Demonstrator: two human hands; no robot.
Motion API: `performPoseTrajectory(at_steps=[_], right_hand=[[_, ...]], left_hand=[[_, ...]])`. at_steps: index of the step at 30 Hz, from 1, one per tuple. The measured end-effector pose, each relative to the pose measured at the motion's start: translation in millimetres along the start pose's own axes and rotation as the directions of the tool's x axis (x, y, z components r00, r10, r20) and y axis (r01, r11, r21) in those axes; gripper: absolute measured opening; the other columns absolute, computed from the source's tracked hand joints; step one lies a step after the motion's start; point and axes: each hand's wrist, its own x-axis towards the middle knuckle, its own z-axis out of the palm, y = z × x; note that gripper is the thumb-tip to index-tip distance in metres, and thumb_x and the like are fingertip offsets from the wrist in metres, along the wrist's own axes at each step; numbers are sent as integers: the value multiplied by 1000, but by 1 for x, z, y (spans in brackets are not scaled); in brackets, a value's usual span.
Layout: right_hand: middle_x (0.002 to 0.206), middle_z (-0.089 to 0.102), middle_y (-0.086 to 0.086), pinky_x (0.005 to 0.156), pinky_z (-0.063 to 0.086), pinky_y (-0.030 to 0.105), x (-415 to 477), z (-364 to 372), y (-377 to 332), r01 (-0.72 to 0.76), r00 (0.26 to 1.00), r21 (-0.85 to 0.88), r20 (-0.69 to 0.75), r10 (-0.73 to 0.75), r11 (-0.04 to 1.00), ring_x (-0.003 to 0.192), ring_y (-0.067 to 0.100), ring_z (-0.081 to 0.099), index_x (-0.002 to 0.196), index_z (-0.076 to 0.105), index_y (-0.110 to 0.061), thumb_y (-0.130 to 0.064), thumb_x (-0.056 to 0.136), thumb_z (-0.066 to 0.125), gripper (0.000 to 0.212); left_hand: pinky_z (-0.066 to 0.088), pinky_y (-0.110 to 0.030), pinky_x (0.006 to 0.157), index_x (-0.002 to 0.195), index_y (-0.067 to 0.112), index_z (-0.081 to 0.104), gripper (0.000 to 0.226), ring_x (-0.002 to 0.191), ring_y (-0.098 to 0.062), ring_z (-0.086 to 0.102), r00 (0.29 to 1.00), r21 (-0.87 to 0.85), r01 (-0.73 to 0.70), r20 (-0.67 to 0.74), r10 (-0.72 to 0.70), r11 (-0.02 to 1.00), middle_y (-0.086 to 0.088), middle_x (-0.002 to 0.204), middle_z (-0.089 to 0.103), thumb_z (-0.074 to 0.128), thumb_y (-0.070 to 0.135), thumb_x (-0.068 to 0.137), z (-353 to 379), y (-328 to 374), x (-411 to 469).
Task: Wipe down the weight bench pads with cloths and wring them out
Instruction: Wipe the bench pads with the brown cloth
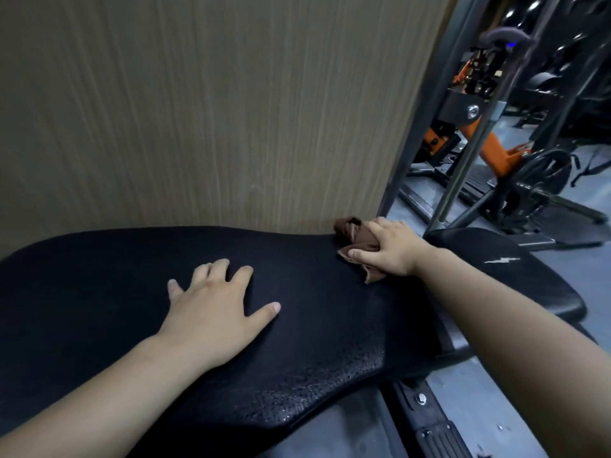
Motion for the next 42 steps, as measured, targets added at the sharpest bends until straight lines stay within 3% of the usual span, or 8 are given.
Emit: performPoseTrajectory(at_steps=[7,13,16,28,30,34,37,42], right_hand=[[117,52,11,109,28,44,-23,-1,56,-155,988,73,-6,155,985,117,34,46,127,51,-21,-73,84,49,67],[118,50,10,103,33,42,-53,0,57,-155,988,79,-13,156,985,115,32,44,127,50,-18,-89,62,32,97],[130,47,8,107,34,40,-81,2,61,-123,991,86,-33,127,989,121,30,42,140,43,-17,-88,64,32,105],[147,34,3,107,18,16,-194,18,52,-77,983,188,-149,106,979,137,17,33,147,39,-9,-75,73,47,100],[147,36,4,111,19,18,-202,25,50,-71,976,214,-187,112,974,136,17,34,146,40,-8,-72,73,51,97],[145,39,7,121,19,47,-211,42,43,-18,956,204,-284,77,979,139,25,34,143,44,-8,-67,77,56,89],[142,43,9,123,6,41,-212,46,34,50,949,115,-316,-11,992,141,29,33,140,47,-9,-69,79,56,86],[136,51,16,119,21,49,-205,50,-10,205,925,-87,-309,-222,975,134,38,42,135,52,-6,-73,80,54,86]], left_hand=[[23,-61,114,151,38,22,85,147,-22,14,1000,33,16,-10,-16,999,1,160,18,23,84,80,3,2,1],[23,-60,115,151,39,22,84,148,-22,14,1000,22,14,1,-15,1000,2,161,18,25,84,80,1,1,1],[19,-58,117,151,39,22,82,149,-21,12,1000,-1,9,9,-9,1000,3,162,16,27,82,81,0,-2,-1],[28,-56,114,148,36,32,76,146,-26,22,998,-60,-26,-57,22,998,0,160,25,32,76,84,-2,-10,-9],[28,-56,114,148,35,32,75,146,-26,22,998,-60,-29,-61,25,998,0,160,25,33,75,85,-2,-11,-13],[29,-57,113,148,35,32,74,145,-26,23,997,-35,-29,-67,26,999,0,159,26,33,74,86,-3,-14,-21],[29,-57,113,149,35,31,73,145,-26,23,998,-15,-17,-67,16,1000,0,159,26,33,73,87,-4,-21,-27],[27,-57,113,149,34,31,70,145,-26,22,998,12,22,-57,-21,1000,-1,159,25,34,71,89,-7,-38,-40]])
